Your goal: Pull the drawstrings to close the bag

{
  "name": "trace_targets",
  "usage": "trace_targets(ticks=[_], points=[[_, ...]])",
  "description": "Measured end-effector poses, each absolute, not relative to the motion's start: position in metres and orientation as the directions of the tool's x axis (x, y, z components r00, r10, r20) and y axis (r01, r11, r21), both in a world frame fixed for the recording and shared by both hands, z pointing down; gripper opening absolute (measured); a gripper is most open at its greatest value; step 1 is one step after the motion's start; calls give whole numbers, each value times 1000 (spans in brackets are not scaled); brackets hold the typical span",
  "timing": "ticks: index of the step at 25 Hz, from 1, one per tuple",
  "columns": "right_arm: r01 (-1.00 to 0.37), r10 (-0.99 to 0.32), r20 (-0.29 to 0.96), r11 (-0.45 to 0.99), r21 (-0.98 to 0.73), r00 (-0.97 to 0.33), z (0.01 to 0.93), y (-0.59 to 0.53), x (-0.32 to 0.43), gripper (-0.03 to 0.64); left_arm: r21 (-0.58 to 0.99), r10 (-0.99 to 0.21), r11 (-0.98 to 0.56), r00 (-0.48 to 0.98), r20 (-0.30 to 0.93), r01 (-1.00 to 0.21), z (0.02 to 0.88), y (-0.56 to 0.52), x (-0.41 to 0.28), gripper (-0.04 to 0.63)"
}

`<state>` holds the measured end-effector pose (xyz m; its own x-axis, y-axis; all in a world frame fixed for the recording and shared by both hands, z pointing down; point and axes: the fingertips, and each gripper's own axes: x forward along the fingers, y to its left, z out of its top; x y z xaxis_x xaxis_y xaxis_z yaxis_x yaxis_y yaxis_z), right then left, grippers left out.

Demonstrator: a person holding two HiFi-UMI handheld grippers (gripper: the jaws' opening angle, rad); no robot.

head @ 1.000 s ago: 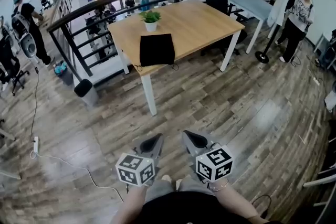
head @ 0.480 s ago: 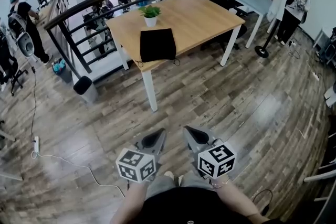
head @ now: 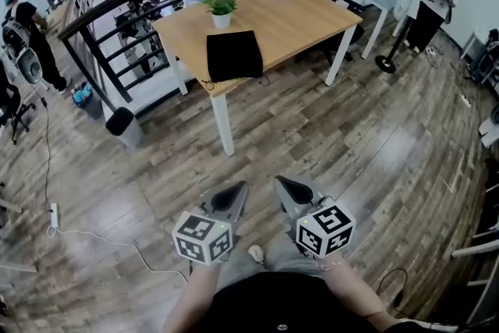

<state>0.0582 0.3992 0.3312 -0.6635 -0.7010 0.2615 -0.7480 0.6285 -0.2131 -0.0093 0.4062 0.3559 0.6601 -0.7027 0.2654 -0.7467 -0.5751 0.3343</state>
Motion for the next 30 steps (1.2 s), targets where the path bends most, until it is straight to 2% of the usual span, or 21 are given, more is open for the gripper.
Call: trace_targets(ticks=[12, 30], points=[[-726, -670, 281, 649, -228, -687, 352, 345, 46, -2, 352, -737, -511, 610, 290, -784, 381, 355, -31, 15], [-679, -623, 281, 710, -188, -730, 356, 103, 65, -2, 343, -812, -388, 493, 313, -856, 387, 125, -45, 17]])
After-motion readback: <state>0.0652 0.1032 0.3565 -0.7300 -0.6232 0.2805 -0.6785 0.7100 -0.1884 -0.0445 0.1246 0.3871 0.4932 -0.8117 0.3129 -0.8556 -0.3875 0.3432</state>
